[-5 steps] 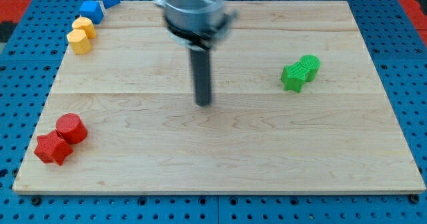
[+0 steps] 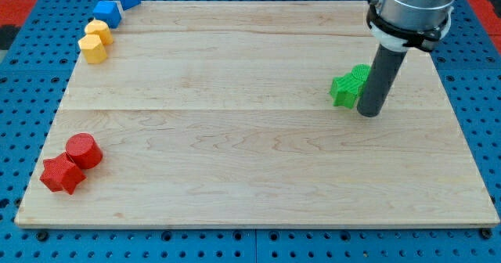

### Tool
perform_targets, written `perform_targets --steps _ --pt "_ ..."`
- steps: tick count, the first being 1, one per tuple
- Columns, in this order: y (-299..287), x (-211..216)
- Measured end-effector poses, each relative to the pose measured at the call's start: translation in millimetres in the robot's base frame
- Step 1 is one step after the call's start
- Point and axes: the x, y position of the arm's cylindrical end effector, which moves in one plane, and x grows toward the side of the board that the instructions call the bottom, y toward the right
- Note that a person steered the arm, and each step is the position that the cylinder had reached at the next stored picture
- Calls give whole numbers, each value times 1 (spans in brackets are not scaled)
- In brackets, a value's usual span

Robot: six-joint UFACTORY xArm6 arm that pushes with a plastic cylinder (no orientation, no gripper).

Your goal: Move the green star to the left of the green circle

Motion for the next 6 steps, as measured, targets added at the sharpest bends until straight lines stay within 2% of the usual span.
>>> perform_targets --steps 2,4,6 --pt "-5 -15" --pt "-37 -15" --pt "-49 -35"
